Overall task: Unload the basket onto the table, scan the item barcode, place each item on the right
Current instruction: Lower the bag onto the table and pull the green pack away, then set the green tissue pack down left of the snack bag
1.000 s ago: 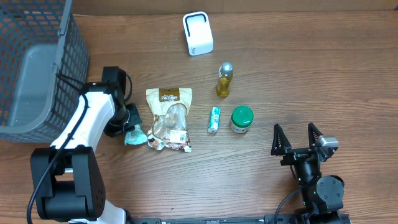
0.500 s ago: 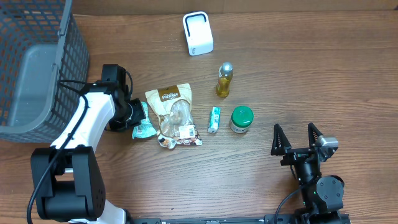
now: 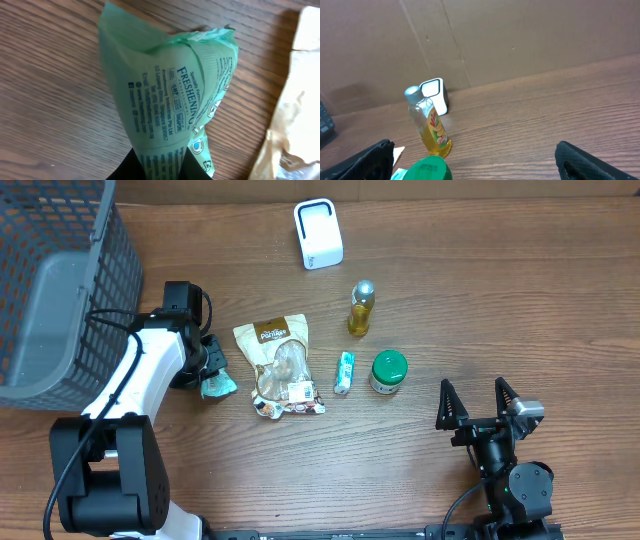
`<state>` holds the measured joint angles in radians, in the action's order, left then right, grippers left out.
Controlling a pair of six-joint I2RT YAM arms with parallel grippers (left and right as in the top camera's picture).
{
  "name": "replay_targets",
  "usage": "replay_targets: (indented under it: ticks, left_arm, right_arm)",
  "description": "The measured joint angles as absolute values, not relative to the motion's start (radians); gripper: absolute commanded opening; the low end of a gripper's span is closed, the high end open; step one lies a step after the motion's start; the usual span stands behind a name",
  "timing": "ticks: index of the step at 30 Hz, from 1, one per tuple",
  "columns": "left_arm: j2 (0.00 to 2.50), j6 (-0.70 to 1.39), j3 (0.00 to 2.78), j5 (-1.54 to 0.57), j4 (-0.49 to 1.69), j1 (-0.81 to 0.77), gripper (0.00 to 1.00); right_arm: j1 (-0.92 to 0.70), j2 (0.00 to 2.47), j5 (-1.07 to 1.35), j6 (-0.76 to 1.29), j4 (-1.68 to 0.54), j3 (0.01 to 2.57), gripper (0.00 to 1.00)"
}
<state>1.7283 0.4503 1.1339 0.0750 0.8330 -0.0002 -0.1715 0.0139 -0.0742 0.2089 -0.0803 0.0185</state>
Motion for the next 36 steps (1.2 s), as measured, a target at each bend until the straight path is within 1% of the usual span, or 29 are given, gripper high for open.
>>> replay_targets:
  ticks: [1,3,5,8,13,15,18,19,21,30,36]
  left_arm:
    - [1.728,0.451,1.134,0.083,0.833,0.0,0.18]
    - [1.728,0.449,1.134,0.096,0.833,0.0,0.25]
    - [1.728,0.429,1.134,0.104,0.826,0.0,0.29]
    - [1.728,0.395,1.134,0.113,0.822,0.0,0.34]
    - [1.728,0.353,1.145,0.119,0.846,0.0,0.38]
    - [1.728,0.338,1.172,0.121,0.872,0.0,0.39]
    - [1.728,0.33,1.235,0.121,0.894,-0.001,0.43]
    - [1.728,0.329,1.252,0.121,0.892,0.0,0.4]
    - [1.728,0.332,1.276,0.12,0.883,0.0,0.04]
    - [1.728,0.256,1.276,0.071,0.795,-0.012,0.04]
    - [1.729,0.202,1.208,0.078,0.698,-0.04,0.04]
  right_arm:
    - [-0.171,0.014,-0.074,0.209,-0.08,0.019,1.0]
    - [-0.171,0.014,-0.075,0.209,-0.08,0.018,1.0]
    - [-0.171,0.014,-0.074,0.209,-0.08,0.019,1.0]
    - [-0.171,0.014,-0.074,0.209,-0.08,0.019,1.0]
    - [-0.171,0.014,-0.074,0.208,-0.08,0.019,1.0]
    - [-0.171,0.014,-0.074,0.209,-0.08,0.018,1.0]
    - [-0.171,0.014,-0.075,0.209,-0.08,0.019,1.0]
    - [-0.171,0.014,-0.074,0.209,-0.08,0.019,1.0]
    - [-0.171,0.014,-0.074,0.209,-0.08,0.019,1.0]
    - [-0.171,0.014,-0.075,0.209,-0.08,0.019,1.0]
    - [-0.171,0.014,-0.075,0.209,-0.08,0.019,1.0]
